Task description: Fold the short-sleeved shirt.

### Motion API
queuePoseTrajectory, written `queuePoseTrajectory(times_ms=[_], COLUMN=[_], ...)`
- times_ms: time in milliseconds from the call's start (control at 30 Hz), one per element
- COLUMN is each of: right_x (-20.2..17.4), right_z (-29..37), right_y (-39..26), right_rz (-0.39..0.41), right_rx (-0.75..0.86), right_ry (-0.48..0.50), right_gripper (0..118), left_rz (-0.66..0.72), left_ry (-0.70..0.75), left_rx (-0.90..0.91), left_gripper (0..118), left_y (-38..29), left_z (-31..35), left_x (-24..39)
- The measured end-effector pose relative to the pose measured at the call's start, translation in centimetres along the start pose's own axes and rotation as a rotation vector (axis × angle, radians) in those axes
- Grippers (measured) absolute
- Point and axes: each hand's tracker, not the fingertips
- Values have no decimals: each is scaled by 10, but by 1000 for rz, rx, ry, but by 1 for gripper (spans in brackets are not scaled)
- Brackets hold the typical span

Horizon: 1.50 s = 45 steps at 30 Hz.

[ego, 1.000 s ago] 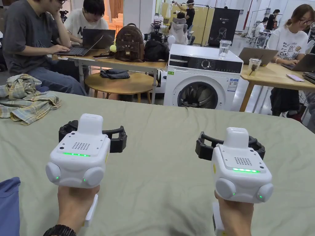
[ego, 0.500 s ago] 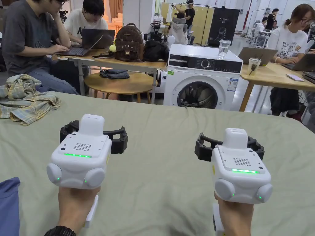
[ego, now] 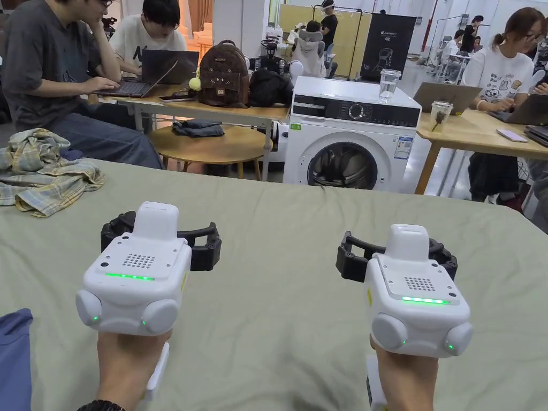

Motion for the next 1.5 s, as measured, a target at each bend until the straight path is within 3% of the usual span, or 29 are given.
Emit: queuePoseTrajectory(times_ms=[1067,1500], right_x=[-5,-3], right_z=[9,6], right_y=[10,4], right_rz=[0,30], right_rx=[6,-5], right_ry=[-3,-21], right_gripper=[118,118], left_rz=[37,-13], left_ry=[9,3], left_rx=[3,5], left_gripper=[117,117], left_y=[5,8], left_z=[4,-1], left_x=[-1,4])
